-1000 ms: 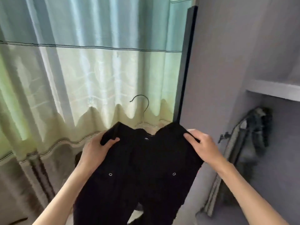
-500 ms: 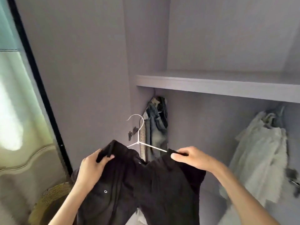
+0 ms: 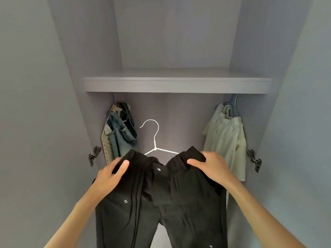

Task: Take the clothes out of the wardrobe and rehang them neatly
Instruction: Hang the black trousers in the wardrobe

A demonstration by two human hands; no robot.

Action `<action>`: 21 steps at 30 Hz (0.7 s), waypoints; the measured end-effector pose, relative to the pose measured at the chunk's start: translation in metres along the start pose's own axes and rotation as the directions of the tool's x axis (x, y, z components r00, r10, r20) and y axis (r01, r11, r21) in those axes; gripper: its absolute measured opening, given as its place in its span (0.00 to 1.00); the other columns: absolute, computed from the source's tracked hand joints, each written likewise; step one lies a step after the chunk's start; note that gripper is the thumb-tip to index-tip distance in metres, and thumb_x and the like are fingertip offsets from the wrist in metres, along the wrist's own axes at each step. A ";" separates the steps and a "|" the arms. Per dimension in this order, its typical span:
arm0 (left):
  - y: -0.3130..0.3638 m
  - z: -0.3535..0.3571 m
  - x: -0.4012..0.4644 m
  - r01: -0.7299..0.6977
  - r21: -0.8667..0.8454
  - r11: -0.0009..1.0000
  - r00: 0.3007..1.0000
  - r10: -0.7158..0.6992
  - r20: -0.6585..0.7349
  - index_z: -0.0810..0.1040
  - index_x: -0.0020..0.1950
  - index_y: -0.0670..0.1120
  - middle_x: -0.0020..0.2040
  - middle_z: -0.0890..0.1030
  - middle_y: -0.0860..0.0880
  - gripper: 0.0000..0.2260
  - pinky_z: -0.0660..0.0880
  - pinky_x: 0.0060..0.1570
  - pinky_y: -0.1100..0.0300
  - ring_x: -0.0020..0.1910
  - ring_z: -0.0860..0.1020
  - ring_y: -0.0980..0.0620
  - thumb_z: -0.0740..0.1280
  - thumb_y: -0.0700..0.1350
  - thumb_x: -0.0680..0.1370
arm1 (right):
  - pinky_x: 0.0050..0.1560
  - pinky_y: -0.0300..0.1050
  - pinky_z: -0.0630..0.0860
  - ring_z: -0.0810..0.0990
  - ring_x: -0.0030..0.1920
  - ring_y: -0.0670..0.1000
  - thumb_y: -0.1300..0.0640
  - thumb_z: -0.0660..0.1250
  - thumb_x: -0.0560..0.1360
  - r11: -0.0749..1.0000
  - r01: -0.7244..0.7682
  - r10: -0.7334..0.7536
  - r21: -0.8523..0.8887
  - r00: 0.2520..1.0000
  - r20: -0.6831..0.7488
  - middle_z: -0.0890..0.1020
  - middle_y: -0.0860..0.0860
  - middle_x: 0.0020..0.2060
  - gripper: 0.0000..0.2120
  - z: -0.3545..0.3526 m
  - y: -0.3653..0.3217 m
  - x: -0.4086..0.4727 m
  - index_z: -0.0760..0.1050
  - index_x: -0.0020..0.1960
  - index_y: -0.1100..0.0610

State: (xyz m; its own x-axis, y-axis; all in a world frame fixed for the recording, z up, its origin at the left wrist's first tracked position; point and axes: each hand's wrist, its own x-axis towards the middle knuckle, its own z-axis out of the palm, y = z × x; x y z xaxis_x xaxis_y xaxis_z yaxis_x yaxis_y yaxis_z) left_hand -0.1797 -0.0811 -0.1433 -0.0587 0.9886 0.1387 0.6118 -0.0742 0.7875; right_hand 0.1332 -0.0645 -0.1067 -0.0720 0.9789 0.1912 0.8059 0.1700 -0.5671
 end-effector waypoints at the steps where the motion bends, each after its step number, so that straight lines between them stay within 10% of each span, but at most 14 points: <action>1: -0.001 0.005 0.008 -0.011 -0.006 1.000 1.000 0.011 -0.009 0.73 0.50 0.64 0.52 0.79 0.56 0.24 0.68 0.63 0.46 0.57 0.75 0.50 0.52 0.76 0.66 | 0.38 0.45 0.72 0.78 0.36 0.51 0.38 0.64 0.72 1.000 -0.001 0.000 -0.018 0.999 -0.041 0.78 0.52 0.33 0.24 -0.001 -0.001 -0.003 0.73 0.37 0.60; 4: 0.001 0.020 0.028 -0.013 -0.047 0.999 0.997 0.009 -0.083 0.76 0.50 0.57 0.50 0.80 0.53 0.19 0.64 0.65 0.42 0.56 0.76 0.48 0.55 0.68 0.74 | 0.40 0.45 0.73 0.78 0.36 0.50 0.39 0.64 0.72 0.997 -0.020 0.017 -0.070 0.998 -0.055 0.79 0.53 0.34 0.23 -0.005 -0.002 -0.006 0.75 0.40 0.61; 9: 0.003 0.038 0.056 -0.058 0.106 0.993 0.987 0.073 -0.145 0.72 0.50 0.48 0.43 0.78 0.48 0.11 0.65 0.62 0.45 0.48 0.76 0.44 0.56 0.54 0.80 | 0.37 0.42 0.64 0.70 0.34 0.48 0.54 0.68 0.74 0.967 -0.197 0.137 0.159 0.936 0.325 0.71 0.51 0.31 0.14 -0.014 0.011 0.001 0.68 0.35 0.58; 16: -0.018 0.051 0.111 -0.122 0.195 0.973 0.989 0.102 0.110 0.66 0.70 0.48 0.65 0.73 0.47 0.22 0.66 0.64 0.52 0.64 0.71 0.48 0.57 0.55 0.78 | 0.49 0.51 0.74 0.80 0.47 0.58 0.53 0.66 0.75 0.935 -0.299 0.261 0.189 0.944 0.201 0.80 0.59 0.43 0.15 0.027 0.038 0.051 0.74 0.47 0.68; 21: -0.015 0.034 0.154 -0.236 0.273 0.933 0.968 0.251 -0.019 0.63 0.72 0.45 0.69 0.67 0.44 0.21 0.62 0.67 0.51 0.69 0.64 0.47 0.59 0.47 0.80 | 0.43 0.46 0.72 0.78 0.42 0.55 0.56 0.67 0.74 0.857 -0.422 0.414 0.297 0.906 0.091 0.80 0.57 0.40 0.12 0.048 0.054 0.106 0.76 0.45 0.67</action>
State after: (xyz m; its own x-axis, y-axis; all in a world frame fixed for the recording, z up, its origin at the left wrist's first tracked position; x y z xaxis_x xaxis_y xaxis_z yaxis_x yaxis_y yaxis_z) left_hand -0.1706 0.0763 -0.1540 0.0812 0.9357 0.3432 0.7998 -0.2667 0.5379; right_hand 0.1413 0.0537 -0.1559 0.2148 0.9673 -0.1349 0.5466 -0.2335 -0.8042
